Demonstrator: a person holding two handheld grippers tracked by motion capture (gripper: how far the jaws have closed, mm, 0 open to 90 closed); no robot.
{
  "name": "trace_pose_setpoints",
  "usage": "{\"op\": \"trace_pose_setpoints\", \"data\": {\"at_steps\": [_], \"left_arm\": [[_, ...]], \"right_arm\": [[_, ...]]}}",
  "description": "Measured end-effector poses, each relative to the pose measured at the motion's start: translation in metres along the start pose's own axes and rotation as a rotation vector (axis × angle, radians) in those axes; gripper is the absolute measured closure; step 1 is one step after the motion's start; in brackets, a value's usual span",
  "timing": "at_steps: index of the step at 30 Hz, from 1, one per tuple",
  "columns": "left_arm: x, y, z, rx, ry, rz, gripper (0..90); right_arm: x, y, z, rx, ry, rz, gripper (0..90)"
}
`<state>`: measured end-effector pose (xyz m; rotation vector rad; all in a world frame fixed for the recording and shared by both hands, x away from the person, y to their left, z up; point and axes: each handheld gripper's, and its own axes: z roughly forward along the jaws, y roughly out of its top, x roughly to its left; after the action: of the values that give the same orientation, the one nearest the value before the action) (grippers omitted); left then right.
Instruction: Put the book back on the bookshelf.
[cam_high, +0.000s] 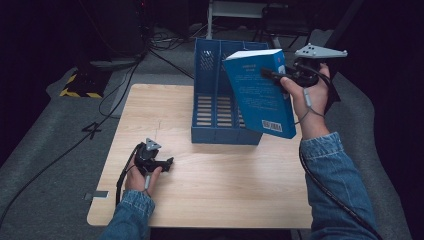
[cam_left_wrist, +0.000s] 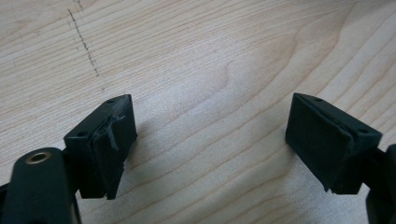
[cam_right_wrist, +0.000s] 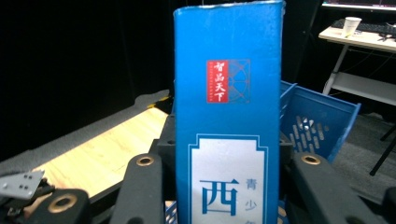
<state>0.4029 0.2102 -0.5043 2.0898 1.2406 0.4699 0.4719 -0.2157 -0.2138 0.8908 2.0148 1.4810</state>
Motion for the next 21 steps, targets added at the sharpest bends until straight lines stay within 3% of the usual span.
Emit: {"op": "trace_pose_setpoints", "data": {"at_steps": [4, 9, 13, 17, 21], "left_arm": [[0.000, 0.000, 0.001, -0.001, 0.002, -0.006, 15.6], [0.001, 0.001, 0.001, 0.000, 0.002, -0.006, 15.1], [0.001, 0.001, 0.002, -0.001, 0.001, -0.004, 14.9], [0.001, 0.002, 0.002, -0.001, 0.001, -0.004, 14.8], [0.001, 0.002, 0.002, -0.001, 0.001, -0.003, 14.8]], "right_arm": [[-0.016, 0.002, 0.000, -0.029, -0.024, 0.034, 61.5], [-0.034, 0.005, 0.007, -0.026, -0.059, 0.062, 61.5], [-0.043, 0.001, 0.013, -0.032, -0.048, 0.075, 61.5], [-0.060, -0.008, 0.019, -0.056, -0.058, 0.139, 61.5], [-0.070, -0.011, 0.021, -0.068, -0.070, 0.169, 61.5]]}}
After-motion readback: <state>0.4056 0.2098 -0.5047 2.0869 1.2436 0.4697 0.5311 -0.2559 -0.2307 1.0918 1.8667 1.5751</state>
